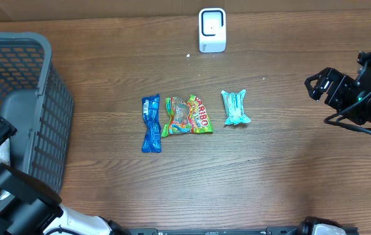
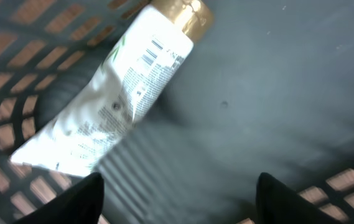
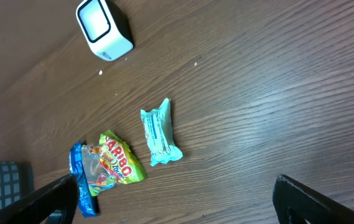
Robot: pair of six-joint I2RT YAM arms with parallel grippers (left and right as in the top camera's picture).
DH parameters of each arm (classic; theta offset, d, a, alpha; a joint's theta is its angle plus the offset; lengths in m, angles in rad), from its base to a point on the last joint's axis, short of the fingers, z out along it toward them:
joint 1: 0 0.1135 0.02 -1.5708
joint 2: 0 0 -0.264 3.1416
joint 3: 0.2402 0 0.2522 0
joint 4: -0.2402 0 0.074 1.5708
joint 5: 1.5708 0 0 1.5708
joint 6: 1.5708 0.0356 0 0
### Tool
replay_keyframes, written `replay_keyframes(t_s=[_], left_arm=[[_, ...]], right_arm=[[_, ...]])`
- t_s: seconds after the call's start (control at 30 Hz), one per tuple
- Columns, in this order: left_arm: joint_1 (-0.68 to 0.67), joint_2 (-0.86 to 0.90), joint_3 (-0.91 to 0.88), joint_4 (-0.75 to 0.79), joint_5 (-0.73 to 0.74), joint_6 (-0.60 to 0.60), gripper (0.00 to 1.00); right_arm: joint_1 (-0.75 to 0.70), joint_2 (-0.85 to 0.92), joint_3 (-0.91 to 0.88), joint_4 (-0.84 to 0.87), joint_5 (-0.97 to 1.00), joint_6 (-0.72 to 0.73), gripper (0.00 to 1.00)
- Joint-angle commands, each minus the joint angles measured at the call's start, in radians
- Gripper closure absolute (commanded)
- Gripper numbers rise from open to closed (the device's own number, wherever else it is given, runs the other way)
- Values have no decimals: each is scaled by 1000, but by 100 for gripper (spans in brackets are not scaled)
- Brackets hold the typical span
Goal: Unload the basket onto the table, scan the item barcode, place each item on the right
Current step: 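Reach the left gripper into the basket and grasp the white tube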
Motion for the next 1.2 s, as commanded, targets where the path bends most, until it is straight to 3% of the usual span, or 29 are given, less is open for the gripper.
replay_keyframes(t_s=[0.0, 0.2, 0.37, 0.53, 0.73, 0.83, 0.93, 1.0, 1.17], left_arm=[[-1, 44, -64, 46, -83, 91, 23], [-1, 130, -137, 127, -262, 29, 31], [-1, 195, -137, 150, -365, -47, 31], [-3, 209, -136, 208, -378, -43, 32], [-9, 212, -137, 282, -377, -18, 44], [-15, 224, -137, 284, -375, -18, 62], [-24, 235, -137, 276, -351, -18, 91], [-32, 236, -137, 267, -343, -19, 96], [-74, 235, -136, 251, -258, -17, 96]], right_arm=[[5, 3, 19, 6, -2, -6, 0], [5, 8, 4, 18, -1, -6, 0], [5, 23, 2, 18, -2, -6, 0], [5, 36, 2, 18, -2, -6, 0], [5, 50, 2, 18, -2, -6, 0], [5, 58, 2, 21, -2, -6, 0], [5, 64, 2, 22, -1, -6, 0], [5, 66, 2, 22, -1, -6, 0], [5, 66, 2, 22, -1, -6, 0]])
